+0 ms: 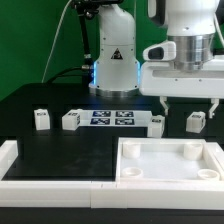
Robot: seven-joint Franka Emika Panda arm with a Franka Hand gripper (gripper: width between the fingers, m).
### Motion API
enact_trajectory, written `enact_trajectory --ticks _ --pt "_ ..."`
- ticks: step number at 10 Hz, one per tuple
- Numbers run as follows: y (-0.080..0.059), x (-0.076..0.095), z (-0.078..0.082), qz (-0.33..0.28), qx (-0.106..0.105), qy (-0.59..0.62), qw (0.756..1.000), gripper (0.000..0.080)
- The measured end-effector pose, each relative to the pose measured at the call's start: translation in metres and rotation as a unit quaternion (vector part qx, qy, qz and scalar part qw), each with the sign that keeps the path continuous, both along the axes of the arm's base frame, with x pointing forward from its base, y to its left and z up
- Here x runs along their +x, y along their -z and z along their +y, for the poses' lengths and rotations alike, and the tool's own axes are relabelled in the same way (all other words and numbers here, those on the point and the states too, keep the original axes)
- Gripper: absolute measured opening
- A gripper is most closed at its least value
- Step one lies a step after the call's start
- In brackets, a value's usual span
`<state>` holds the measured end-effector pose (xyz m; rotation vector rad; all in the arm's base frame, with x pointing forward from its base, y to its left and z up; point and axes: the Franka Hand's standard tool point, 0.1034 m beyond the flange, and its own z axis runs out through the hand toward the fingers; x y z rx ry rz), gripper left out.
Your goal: Assemble one leg
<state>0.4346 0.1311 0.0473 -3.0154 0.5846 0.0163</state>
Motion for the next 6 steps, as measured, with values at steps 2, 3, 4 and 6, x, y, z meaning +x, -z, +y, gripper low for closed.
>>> enact_trajectory --ticks 2,3,4,6 --pt "0.009 -0.026 0.02 -0.001 0.0 0.0 1.0 0.0649" --pt "0.011 -0.034 0.029 0.002 -0.001 -0.011 1.0 0.0649" --pt "0.011 -0.037 0.033 0.003 0.0 -0.014 1.0 0.0649" --pt "0.011 -0.04 0.041 0.002 0.003 -0.017 1.0 0.0649"
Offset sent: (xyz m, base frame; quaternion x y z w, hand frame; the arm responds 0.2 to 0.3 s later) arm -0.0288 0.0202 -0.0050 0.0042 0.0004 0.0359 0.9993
